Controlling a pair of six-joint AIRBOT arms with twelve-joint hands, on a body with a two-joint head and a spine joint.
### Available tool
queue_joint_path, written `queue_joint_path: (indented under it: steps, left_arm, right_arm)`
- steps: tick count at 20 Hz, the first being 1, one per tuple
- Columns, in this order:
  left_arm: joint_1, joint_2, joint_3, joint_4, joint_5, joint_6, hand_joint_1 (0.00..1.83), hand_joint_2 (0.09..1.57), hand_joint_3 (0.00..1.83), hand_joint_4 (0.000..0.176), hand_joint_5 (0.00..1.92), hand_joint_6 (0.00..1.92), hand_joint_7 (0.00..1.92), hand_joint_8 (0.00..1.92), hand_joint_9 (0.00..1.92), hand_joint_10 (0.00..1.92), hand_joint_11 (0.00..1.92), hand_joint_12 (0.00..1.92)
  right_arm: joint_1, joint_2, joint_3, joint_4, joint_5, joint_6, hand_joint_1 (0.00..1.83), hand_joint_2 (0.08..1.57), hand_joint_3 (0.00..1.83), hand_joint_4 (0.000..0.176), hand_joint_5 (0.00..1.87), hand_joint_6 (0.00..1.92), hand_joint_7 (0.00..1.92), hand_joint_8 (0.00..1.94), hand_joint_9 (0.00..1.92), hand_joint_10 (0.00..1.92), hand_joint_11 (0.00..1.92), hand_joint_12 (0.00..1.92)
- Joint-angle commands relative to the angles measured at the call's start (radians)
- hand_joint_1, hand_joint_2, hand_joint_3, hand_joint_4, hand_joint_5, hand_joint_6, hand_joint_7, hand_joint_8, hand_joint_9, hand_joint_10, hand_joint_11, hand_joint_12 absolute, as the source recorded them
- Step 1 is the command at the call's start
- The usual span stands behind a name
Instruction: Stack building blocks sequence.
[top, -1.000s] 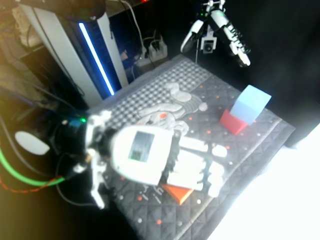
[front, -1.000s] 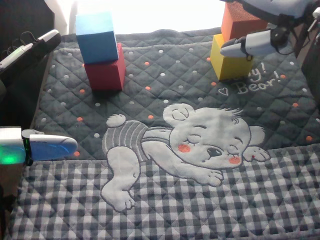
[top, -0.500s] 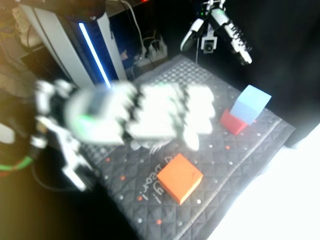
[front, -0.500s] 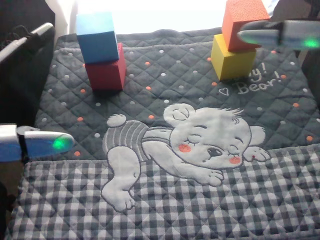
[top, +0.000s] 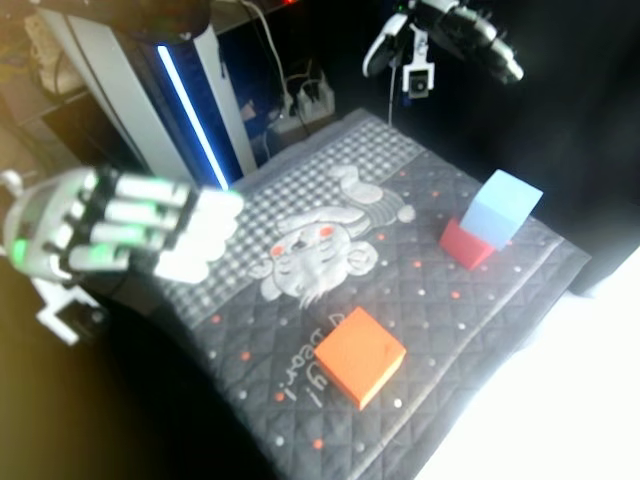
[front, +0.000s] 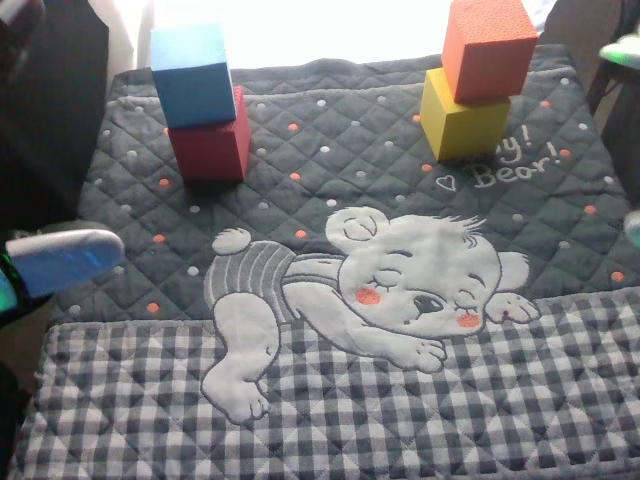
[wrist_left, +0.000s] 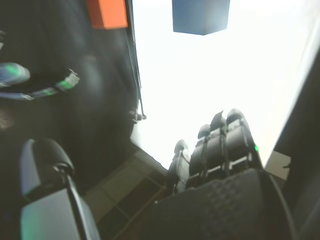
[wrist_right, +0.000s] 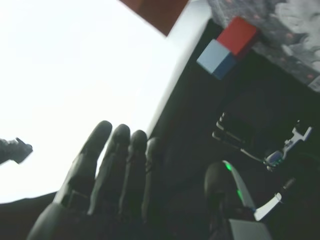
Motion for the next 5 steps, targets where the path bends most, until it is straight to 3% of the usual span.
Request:
queue_joint_path:
  steps: [1, 3, 4, 5]
  left_arm:
    - [-0.002, -0.007, -0.001, 0.005, -0.127, -0.014, 0.66, 0.80, 0.03, 0.149, 0.00, 0.00, 0.00, 0.00, 0.00, 0.00, 0.00, 0.00]
    - [-0.002, -0.017, -0.003, 0.005, -0.143, -0.021, 0.59, 0.82, 0.04, 0.147, 0.00, 0.00, 0.00, 0.00, 0.00, 0.00, 0.00, 0.00]
    - [-0.002, -0.020, -0.009, 0.007, -0.145, -0.021, 0.46, 0.85, 0.04, 0.148, 0.00, 0.00, 0.00, 0.00, 0.00, 0.00, 0.01, 0.00]
    - [-0.002, -0.021, -0.011, 0.009, -0.145, -0.021, 0.42, 0.88, 0.02, 0.140, 0.00, 0.00, 0.00, 0.00, 0.00, 0.00, 0.03, 0.03]
  right_arm:
    - [-0.025, 0.007, -0.005, 0.065, 0.175, -0.002, 0.62, 1.01, 0.00, 0.043, 0.17, 0.00, 0.28, 0.00, 0.26, 0.00, 0.00, 0.41]
    - [-0.075, 0.008, -0.022, 0.078, 0.178, 0.007, 0.62, 1.03, 0.00, 0.049, 0.12, 0.00, 0.23, 0.00, 0.25, 0.00, 0.00, 0.44]
    - [-0.101, 0.008, -0.036, 0.082, 0.196, 0.011, 0.61, 1.02, 0.00, 0.083, 0.03, 0.00, 0.18, 0.00, 0.23, 0.00, 0.00, 0.41]
    - [-0.113, 0.008, -0.043, 0.083, 0.213, 0.015, 0.59, 1.03, 0.00, 0.095, 0.02, 0.00, 0.16, 0.00, 0.20, 0.00, 0.00, 0.36]
